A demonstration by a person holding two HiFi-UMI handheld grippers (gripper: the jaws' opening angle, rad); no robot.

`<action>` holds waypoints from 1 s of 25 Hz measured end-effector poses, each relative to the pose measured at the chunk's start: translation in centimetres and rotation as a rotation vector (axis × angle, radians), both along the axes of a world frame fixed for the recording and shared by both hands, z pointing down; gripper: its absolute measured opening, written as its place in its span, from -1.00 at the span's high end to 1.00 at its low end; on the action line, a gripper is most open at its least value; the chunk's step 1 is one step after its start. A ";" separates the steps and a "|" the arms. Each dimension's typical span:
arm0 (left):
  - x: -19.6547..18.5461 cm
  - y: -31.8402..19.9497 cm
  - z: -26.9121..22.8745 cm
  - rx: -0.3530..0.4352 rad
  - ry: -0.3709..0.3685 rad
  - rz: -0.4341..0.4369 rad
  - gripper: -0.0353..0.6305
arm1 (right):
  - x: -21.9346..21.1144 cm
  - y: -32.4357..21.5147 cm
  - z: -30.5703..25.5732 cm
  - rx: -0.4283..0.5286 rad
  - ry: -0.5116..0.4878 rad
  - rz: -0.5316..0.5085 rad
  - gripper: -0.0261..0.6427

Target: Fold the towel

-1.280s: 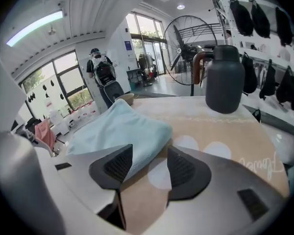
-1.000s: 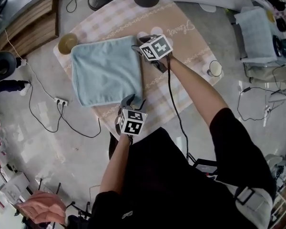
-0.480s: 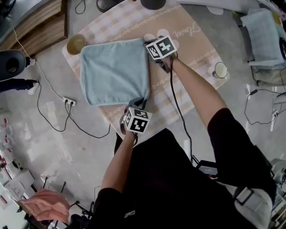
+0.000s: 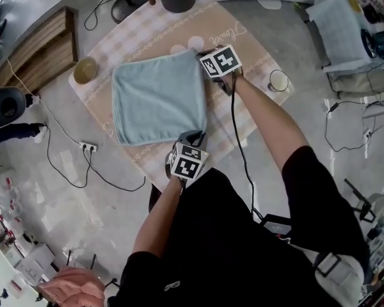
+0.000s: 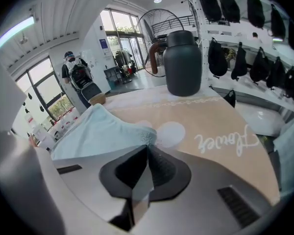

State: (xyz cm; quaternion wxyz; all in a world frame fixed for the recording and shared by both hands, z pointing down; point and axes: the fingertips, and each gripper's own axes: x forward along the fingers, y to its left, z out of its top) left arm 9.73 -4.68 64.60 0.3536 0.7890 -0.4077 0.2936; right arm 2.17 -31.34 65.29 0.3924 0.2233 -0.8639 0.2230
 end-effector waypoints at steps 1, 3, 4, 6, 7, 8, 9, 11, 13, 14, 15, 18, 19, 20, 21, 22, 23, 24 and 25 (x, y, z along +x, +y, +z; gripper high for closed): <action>1.0 -0.1 -0.3 0.010 0.022 0.011 0.79 | 1.3 -0.1 0.0 0.002 0.009 0.016 0.88; 2.7 -0.3 -1.1 0.016 0.058 0.027 0.79 | 3.6 -0.3 -0.2 0.008 0.023 0.046 0.88; 3.3 -0.3 -1.5 0.008 0.069 0.033 0.79 | 4.6 -0.3 -0.4 0.011 0.028 0.059 0.88; 4.2 -0.1 -1.8 -0.006 0.089 0.037 0.79 | 6.2 -0.4 -0.7 0.014 0.035 0.080 0.88; 4.5 -0.1 -1.9 -0.009 0.100 0.034 0.79 | 6.9 -0.4 -0.8 0.014 0.037 0.087 0.88; 4.7 -0.1 -2.1 -0.011 0.109 0.028 0.79 | 7.4 -0.4 -1.0 0.013 0.037 0.092 0.88; 4.7 -0.1 -2.2 -0.013 0.116 0.017 0.79 | 7.8 -0.5 -1.1 0.012 0.036 0.095 0.88; 4.2 -0.1 -2.6 -0.012 0.128 -0.013 0.79 | 8.0 -0.5 -1.5 0.014 0.033 0.100 0.88; 3.0 -0.1 -3.3 -0.001 0.150 -0.059 0.79 | 7.5 -0.6 -2.0 0.021 0.029 0.101 0.88; 2.2 -0.1 -3.6 0.004 0.163 -0.088 0.79 | 7.0 -0.6 -2.3 0.025 0.024 0.100 0.88; 1.4 -0.1 -3.9 0.008 0.172 -0.117 0.79 | 6.3 -0.6 -2.6 0.028 0.017 0.096 0.88; -1.4 0.1 -4.4 0.015 0.175 -0.184 0.79 | 3.6 -0.5 -3.7 0.031 -0.004 0.077 0.88; -2.3 0.2 -4.6 0.019 0.171 -0.200 0.79 | 2.7 -0.5 -4.1 0.034 -0.006 0.066 0.88; -3.1 0.2 -4.8 0.024 0.167 -0.214 0.79 | 1.8 -0.5 -4.6 0.039 -0.005 0.052 0.88; -4.0 0.2 -5.0 0.029 0.164 -0.231 0.79 | 0.9 -0.5 -5.0 0.045 -0.004 0.039 0.88; -4.9 0.2 -5.2 0.033 0.163 -0.249 0.79 | 0.0 -0.5 -5.4 0.049 -0.003 0.026 0.88; -5.7 0.3 -5.3 0.038 0.164 -0.270 0.79 | -1.0 -0.5 -5.8 0.052 -0.003 0.013 0.88; -6.6 0.3 -5.5 0.043 0.165 -0.291 0.79 | -1.9 -0.4 -6.2 0.053 -0.003 0.001 0.88; -7.4 0.4 -5.6 0.047 0.165 -0.311 0.79 | -2.9 -0.3 -6.5 0.054 -0.004 -0.011 0.88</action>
